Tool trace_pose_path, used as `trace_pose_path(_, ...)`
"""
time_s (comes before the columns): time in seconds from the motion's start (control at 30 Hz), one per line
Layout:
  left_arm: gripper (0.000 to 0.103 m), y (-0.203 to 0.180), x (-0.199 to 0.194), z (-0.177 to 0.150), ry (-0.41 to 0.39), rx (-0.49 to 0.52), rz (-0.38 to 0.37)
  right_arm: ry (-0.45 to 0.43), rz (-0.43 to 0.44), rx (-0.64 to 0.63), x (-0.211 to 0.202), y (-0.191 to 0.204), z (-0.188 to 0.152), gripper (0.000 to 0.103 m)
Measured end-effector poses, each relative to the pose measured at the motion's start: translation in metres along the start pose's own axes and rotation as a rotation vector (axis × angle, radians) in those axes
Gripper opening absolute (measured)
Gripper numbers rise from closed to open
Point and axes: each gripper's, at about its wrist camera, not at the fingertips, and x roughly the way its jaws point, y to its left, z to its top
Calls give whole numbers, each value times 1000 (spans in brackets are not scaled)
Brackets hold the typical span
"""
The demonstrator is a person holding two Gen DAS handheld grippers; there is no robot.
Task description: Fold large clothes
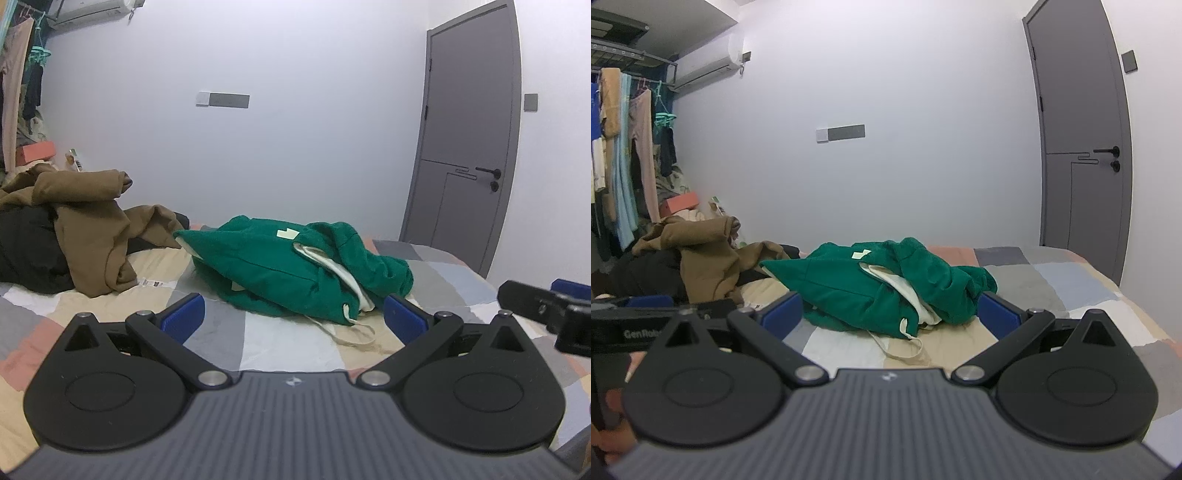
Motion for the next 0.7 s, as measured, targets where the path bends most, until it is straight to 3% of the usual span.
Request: trace_pose_path(0.7,103,11,17,-5,26,-9,18,15,29,32,8,-3,-9,103)
